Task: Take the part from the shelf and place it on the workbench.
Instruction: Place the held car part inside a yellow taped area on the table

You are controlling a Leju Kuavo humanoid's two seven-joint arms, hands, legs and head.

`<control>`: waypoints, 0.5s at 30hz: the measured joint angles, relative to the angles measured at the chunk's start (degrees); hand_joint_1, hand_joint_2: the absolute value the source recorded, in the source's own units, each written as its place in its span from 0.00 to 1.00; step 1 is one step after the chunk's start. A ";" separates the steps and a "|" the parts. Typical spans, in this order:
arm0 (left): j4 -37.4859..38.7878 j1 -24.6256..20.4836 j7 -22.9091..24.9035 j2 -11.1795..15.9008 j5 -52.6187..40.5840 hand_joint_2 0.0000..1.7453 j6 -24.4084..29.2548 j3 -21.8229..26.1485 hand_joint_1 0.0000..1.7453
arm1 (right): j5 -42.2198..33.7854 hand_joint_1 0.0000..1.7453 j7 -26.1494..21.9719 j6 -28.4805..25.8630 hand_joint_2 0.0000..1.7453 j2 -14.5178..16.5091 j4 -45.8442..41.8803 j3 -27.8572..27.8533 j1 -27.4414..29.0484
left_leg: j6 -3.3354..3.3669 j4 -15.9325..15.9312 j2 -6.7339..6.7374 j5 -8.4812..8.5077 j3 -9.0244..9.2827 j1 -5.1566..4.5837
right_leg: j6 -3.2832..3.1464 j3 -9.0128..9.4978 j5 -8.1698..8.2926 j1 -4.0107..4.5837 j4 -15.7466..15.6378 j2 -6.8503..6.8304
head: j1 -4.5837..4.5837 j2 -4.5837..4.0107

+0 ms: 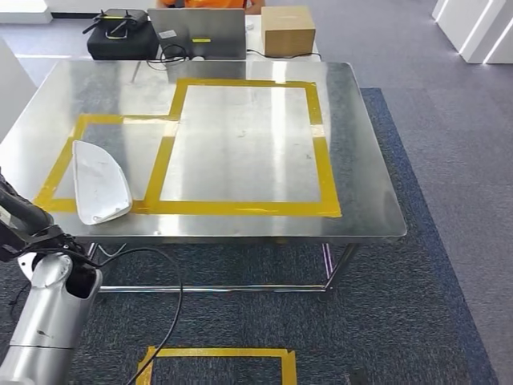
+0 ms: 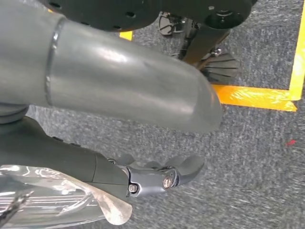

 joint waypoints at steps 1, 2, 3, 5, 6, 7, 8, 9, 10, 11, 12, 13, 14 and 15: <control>-0.15 0.23 0.01 0.03 0.04 0.00 0.00 0.02 0.00 | -0.02 0.00 -0.01 -0.02 0.00 0.01 0.00 0.00 0.00 | 0.08 0.04 0.00 0.48 -0.69 -0.04 | 0.16 -1.03 -2.16 -0.02 3.89 -0.01 | 0.06 0.00; -0.23 0.49 0.03 0.05 0.05 0.00 0.00 0.03 0.00 | -0.01 0.00 -0.01 -0.02 0.00 0.01 0.00 0.00 0.00 | 0.09 0.08 0.00 0.92 -1.33 -0.09 | 0.24 -1.42 -3.24 -0.03 6.51 -0.01 | 0.07 0.00; -0.29 0.73 0.04 0.05 0.02 0.00 0.00 0.03 0.00 | 0.01 0.00 -0.01 -0.03 0.00 0.02 0.00 0.00 -0.01 | 0.04 0.11 0.00 1.34 -1.92 -0.14 | 0.25 -0.77 -3.17 -0.02 7.09 -0.01 | 0.08 0.00; -0.48 1.02 0.06 0.06 -0.25 0.00 0.00 0.03 0.00 | 0.02 0.00 -0.01 -0.05 0.00 0.02 0.00 0.00 -0.09 | -0.17 0.15 -0.02 2.09 -2.84 -0.19 | 0.01 3.93 -0.69 0.00 1.62 -0.01 | 0.10 0.00; -0.66 1.07 0.07 0.07 -0.40 0.00 0.00 0.04 0.00 | 0.01 0.00 -0.01 -0.07 0.00 0.02 0.00 0.00 -0.18 | -0.37 0.20 -0.04 2.41 -3.17 -0.24 | -0.21 7.18 0.25 0.04 -3.06 -0.01 | 0.10 0.00; -0.87 1.08 0.10 0.13 -0.54 0.00 0.00 0.08 0.00 | 0.02 0.00 -0.01 -0.10 0.00 0.02 0.00 0.00 -0.30 | -0.61 0.26 -0.05 2.75 -3.43 -0.30 | -0.46 9.98 0.84 0.12 -7.06 0.03 | 0.05 0.00; -1.07 1.09 0.14 0.18 -0.64 0.00 0.00 0.12 0.00 | 0.04 0.00 0.00 -0.12 0.00 0.02 0.00 0.00 -0.41 | -0.90 0.32 -0.04 3.07 -3.59 -0.35 | -0.69 11.79 1.00 0.20 -9.81 0.06 | 0.03 0.00; -1.22 1.12 0.19 0.25 -0.72 0.00 0.00 0.16 0.00 | 0.05 0.00 0.03 -0.14 0.00 0.02 0.00 0.00 -0.49 | -1.20 0.37 -0.03 3.39 -3.71 -0.39 | -0.90 12.47 0.88 0.32 -10.93 0.10 | 0.02 0.00; -1.33 1.21 0.24 0.32 -0.83 0.00 0.00 0.20 0.00 | 0.05 0.00 0.05 -0.15 0.00 0.02 0.00 -0.01 -0.50 | -1.52 0.37 -0.03 3.75 -3.79 -0.39 | -1.18 12.46 1.14 0.39 -11.02 0.11 | 0.00 0.00; -1.44 1.39 0.27 0.37 -0.97 0.00 0.01 0.22 0.00 | 0.01 0.00 0.09 -0.15 0.00 0.04 0.01 -0.01 -0.47 | -1.83 0.47 -0.06 3.83 -3.90 -0.34 | -1.61 12.08 1.48 0.31 -11.08 0.03 | 0.08 0.00; -1.58 1.61 0.30 0.45 -1.12 0.00 0.01 0.27 0.00 | -0.03 0.00 0.12 -0.15 0.00 0.05 0.02 -0.03 -0.46 | -2.17 0.94 -0.09 3.22 -4.19 -0.30 | -2.12 11.73 1.89 0.23 -11.13 -0.05 | 0.04 0.00; -1.75 1.79 0.34 0.56 -1.26 0.00 0.02 0.37 0.00 | -0.06 0.00 0.14 -0.16 0.00 0.07 0.02 -0.04 -0.49 | -2.51 2.31 -0.12 1.62 -4.72 -0.23 | -2.67 11.28 2.42 0.12 -11.24 -0.15 | -0.07 0.00; -1.91 1.95 0.36 0.68 -1.38 0.00 0.02 0.53 0.00 | -0.08 0.00 0.16 -0.16 0.00 0.09 0.03 -0.05 -0.51 | -2.82 4.87 -0.14 -0.87 -5.56 -0.12 | -3.09 10.70 3.00 0.03 -11.32 -0.23 | -0.19 0.00; -2.03 2.08 0.38 0.77 -1.46 0.00 0.02 0.70 0.00 | -0.07 0.00 0.20 -0.16 0.00 0.09 0.03 -0.07 -0.52 | -3.10 8.49 -0.13 -3.78 -6.59 -0.02 | -3.30 10.11 3.54 0.09 -11.29 -0.25 | -0.35 0.00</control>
